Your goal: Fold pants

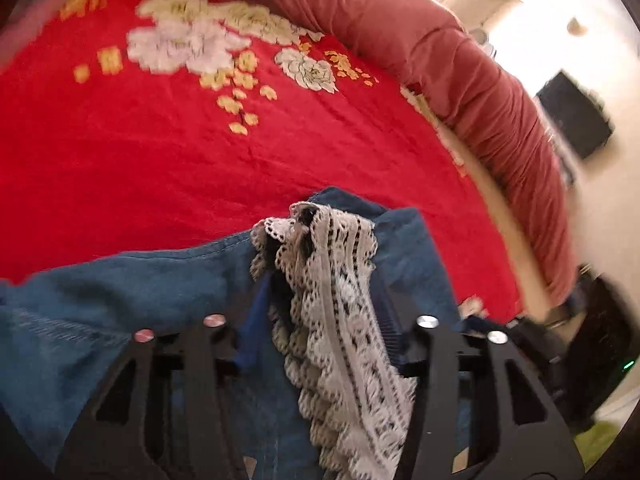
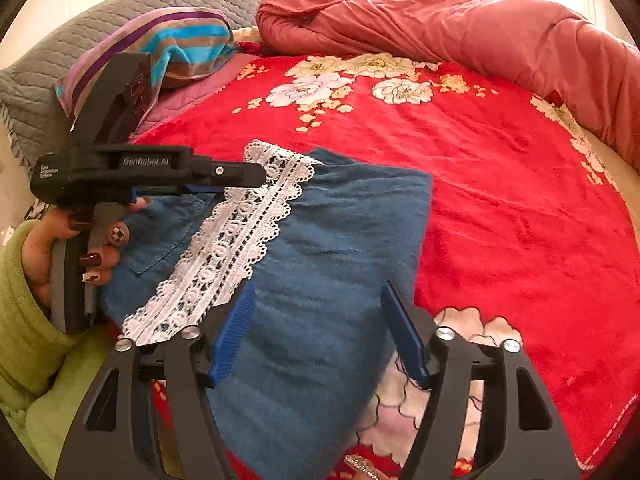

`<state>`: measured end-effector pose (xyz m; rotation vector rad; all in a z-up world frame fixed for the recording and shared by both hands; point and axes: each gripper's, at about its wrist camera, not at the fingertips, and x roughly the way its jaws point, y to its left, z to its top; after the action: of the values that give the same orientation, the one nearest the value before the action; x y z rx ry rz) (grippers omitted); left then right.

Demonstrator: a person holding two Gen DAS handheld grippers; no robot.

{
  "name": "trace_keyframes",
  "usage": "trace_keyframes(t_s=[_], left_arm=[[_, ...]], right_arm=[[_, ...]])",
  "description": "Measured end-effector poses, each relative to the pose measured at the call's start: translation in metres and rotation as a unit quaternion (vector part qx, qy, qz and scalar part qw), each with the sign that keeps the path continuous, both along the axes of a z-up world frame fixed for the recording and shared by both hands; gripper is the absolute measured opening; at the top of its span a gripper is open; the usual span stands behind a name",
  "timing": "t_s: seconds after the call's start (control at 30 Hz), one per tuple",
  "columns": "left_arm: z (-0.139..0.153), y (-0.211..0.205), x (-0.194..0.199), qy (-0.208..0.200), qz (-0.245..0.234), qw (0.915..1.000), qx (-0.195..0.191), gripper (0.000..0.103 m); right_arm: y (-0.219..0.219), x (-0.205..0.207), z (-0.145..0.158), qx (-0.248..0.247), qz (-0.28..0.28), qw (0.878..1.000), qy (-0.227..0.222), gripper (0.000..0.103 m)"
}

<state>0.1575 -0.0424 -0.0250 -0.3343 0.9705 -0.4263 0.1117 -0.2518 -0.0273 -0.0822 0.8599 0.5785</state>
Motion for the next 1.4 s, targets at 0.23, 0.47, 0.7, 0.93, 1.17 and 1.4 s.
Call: trace_keyframes(t_s=[0.23, 0.47, 0.7, 0.93, 1.17, 1.4], left_arm=[[0.018, -0.007, -0.042, -0.024, 0.001, 0.9969, 0.074, 0.047], [0.021, -0.022, -0.085, -0.031, -0.027, 0.9939, 0.102, 0.018], [-0.006, -0.050, -0.101, -0.007, -0.070, 0.9819, 0.176, 0.019], [-0.010, -0.041, -0.098, 0.003, -0.056, 0.9857, 0.159, 0.028], [-0.007, -0.042, -0.103, -0.001, -0.054, 0.9855, 0.161, 0.030], [-0.003, -0.041, -0.107, -0.005, -0.050, 0.9851, 0.165, 0.035]], right_arm=[[0.000, -0.023, 0.005, -0.005, 0.026, 1.000, -0.005, 0.068], [0.008, -0.041, -0.002, -0.017, 0.059, 0.998, 0.004, 0.048], [0.003, -0.048, -0.021, -0.039, 0.055, 0.997, 0.025, 0.046], [-0.002, -0.049, -0.028, -0.030, 0.050, 0.998, 0.031, 0.048], [-0.003, -0.049, -0.023, -0.019, 0.040, 0.998, 0.037, 0.063], [-0.011, -0.049, -0.017, -0.018, 0.020, 0.999, 0.028, 0.076]])
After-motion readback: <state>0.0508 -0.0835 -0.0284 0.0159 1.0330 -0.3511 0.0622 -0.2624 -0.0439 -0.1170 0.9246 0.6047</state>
